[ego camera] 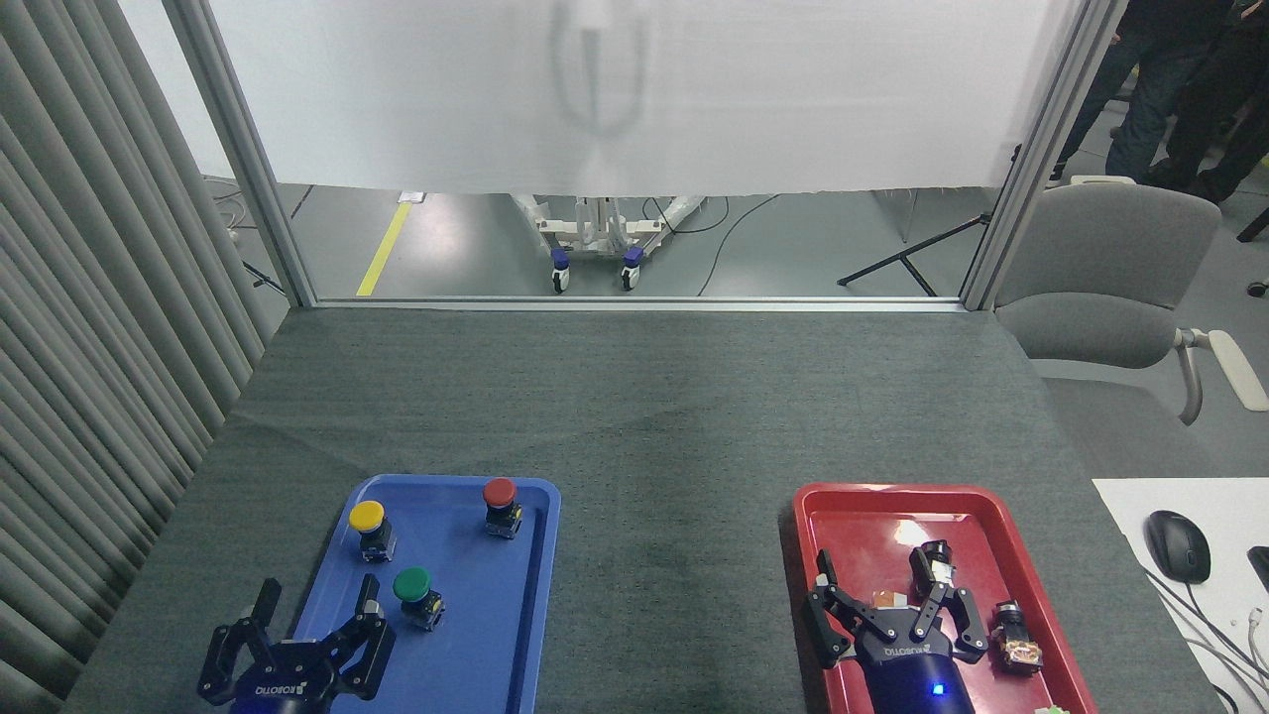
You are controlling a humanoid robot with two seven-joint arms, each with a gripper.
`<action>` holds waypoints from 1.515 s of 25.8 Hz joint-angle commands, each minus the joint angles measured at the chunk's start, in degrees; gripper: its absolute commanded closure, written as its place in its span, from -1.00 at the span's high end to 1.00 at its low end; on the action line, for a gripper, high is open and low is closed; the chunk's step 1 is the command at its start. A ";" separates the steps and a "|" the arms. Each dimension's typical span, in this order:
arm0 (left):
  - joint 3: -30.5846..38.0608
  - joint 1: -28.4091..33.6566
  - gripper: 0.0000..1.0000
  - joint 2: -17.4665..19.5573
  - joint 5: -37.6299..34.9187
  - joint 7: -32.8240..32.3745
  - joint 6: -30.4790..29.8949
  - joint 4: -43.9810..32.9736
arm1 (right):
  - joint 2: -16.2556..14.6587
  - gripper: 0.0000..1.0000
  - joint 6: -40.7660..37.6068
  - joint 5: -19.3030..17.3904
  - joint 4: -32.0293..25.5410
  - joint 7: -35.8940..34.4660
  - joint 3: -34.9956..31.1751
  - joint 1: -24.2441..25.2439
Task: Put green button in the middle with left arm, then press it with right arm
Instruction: 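Move the left hand toward the green button on the blue tray, then close the left hand fingers around the green button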
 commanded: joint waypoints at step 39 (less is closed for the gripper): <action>-4.91 -2.84 0.95 0.71 -2.06 -1.35 -0.20 6.70 | -0.51 0.99 0.49 0.10 -0.40 -0.06 -0.38 1.23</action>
